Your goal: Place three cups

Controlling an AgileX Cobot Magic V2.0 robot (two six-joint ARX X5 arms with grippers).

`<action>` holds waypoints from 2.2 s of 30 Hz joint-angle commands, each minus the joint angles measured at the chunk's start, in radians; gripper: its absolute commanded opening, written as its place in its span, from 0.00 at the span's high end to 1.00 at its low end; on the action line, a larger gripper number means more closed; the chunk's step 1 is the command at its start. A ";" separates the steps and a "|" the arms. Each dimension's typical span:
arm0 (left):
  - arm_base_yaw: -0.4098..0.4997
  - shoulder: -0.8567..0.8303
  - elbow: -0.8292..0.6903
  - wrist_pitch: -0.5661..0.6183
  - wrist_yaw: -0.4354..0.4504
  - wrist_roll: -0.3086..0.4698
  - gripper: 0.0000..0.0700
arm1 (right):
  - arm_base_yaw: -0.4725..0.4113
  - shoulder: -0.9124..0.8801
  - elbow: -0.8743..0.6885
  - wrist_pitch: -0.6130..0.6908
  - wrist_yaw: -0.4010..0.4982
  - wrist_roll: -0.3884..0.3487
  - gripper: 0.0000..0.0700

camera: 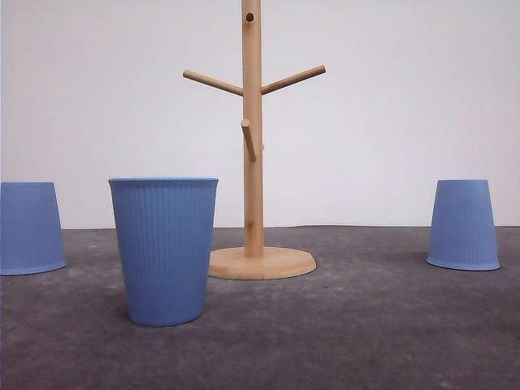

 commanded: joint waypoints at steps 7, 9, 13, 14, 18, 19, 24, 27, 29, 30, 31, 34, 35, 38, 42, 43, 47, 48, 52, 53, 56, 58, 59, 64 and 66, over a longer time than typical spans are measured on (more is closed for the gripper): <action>-0.066 0.023 0.035 0.010 -0.001 0.136 0.96 | 0.039 0.005 0.016 0.017 0.003 -0.044 0.98; -0.066 0.024 0.035 0.010 -0.001 0.134 0.83 | 0.039 0.005 0.016 0.018 0.003 -0.046 0.88; -0.065 0.024 0.035 0.009 -0.010 0.095 0.28 | 0.039 0.004 0.016 0.024 0.004 -0.045 0.43; -0.065 0.024 0.035 0.009 -0.016 0.087 0.25 | 0.039 0.003 0.016 0.026 0.004 -0.045 0.39; -0.065 0.024 0.035 0.009 -0.034 0.062 0.26 | 0.039 0.003 0.016 0.031 0.004 -0.045 0.39; -0.065 0.025 0.035 0.008 -0.041 0.048 0.26 | 0.039 0.003 0.016 0.031 0.004 -0.045 0.39; -0.064 0.061 0.063 -0.036 -0.132 -0.099 0.26 | 0.039 0.003 0.016 0.031 0.003 -0.045 0.39; -0.059 0.125 0.109 -0.088 -0.198 -0.127 0.26 | 0.039 0.003 0.016 0.031 0.003 -0.045 0.39; -0.050 0.178 0.141 -0.105 -0.236 -0.127 0.26 | 0.039 0.003 0.016 0.032 0.003 -0.045 0.39; -0.042 0.210 0.158 -0.105 -0.240 -0.127 0.26 | 0.039 0.003 0.016 0.032 0.003 -0.045 0.39; -0.034 0.242 0.173 -0.103 -0.242 -0.127 0.26 | 0.039 0.003 0.016 0.032 0.003 -0.045 0.39; -0.004 0.346 0.216 -0.092 -0.242 -0.126 0.26 | 0.039 0.003 0.016 0.034 0.003 -0.045 0.39; 0.007 0.382 0.230 -0.089 -0.242 -0.124 0.26 | 0.039 0.003 0.016 0.034 0.003 -0.044 0.39; 0.041 0.485 0.267 -0.066 -0.242 -0.116 0.26 | 0.040 0.003 0.016 0.035 0.003 -0.044 0.39; 0.087 0.608 0.311 -0.011 -0.241 -0.113 0.25 | 0.042 0.003 0.016 0.037 0.003 -0.045 0.39; 0.100 0.636 0.322 0.007 -0.240 -0.112 0.25 | 0.043 0.003 0.016 0.037 0.003 -0.045 0.39; 0.148 0.748 0.371 0.055 -0.235 -0.112 0.25 | 0.048 0.003 0.016 0.037 0.003 -0.045 0.39; 0.159 0.773 0.382 0.065 -0.234 -0.111 0.21 | 0.049 0.003 0.016 0.037 0.003 -0.045 0.39; 0.199 0.873 0.428 0.128 -0.211 -0.108 0.12 | 0.049 0.004 0.016 0.037 0.003 -0.044 0.39; 0.207 0.897 0.440 0.147 -0.193 -0.108 0.12 | 0.049 0.004 0.016 0.037 0.003 -0.044 0.39; 0.226 0.957 0.467 0.219 -0.177 -0.112 0.12 | 0.049 0.004 0.016 0.037 0.003 -0.042 0.39; 0.233 0.990 0.478 0.261 -0.177 -0.112 0.12 | 0.049 0.004 0.016 0.037 0.003 -0.035 0.39; 0.236 1.007 0.482 0.283 -0.177 -0.112 0.12 | 0.049 0.004 0.016 0.037 0.003 -0.031 0.39; 0.243 1.074 0.487 0.371 -0.178 -0.112 0.12 | 0.049 0.004 0.016 0.037 0.003 -0.018 0.39; 0.243 1.097 0.487 0.397 -0.181 -0.111 0.12 | 0.049 0.004 0.016 0.037 0.003 -0.016 0.39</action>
